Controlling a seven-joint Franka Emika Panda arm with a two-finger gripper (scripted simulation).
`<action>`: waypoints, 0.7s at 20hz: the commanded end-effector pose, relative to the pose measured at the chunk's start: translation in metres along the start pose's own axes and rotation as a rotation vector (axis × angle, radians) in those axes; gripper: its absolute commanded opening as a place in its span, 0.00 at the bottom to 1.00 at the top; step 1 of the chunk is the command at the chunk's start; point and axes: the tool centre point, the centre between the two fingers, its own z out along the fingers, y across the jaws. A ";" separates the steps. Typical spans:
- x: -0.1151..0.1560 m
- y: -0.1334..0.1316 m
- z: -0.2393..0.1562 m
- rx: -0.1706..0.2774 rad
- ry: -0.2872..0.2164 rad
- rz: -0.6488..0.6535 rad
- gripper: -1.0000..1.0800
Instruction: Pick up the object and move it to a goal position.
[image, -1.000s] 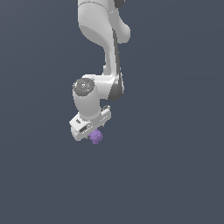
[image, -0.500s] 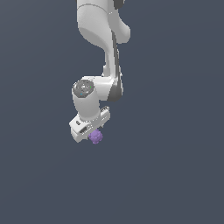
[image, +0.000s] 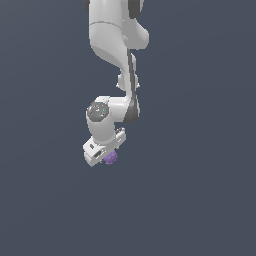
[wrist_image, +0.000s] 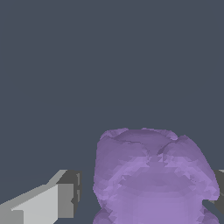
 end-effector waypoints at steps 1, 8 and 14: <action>0.000 0.001 0.005 -0.001 0.001 0.000 0.96; 0.001 0.001 0.006 -0.001 0.001 0.000 0.00; 0.001 0.002 0.005 -0.002 0.001 0.000 0.00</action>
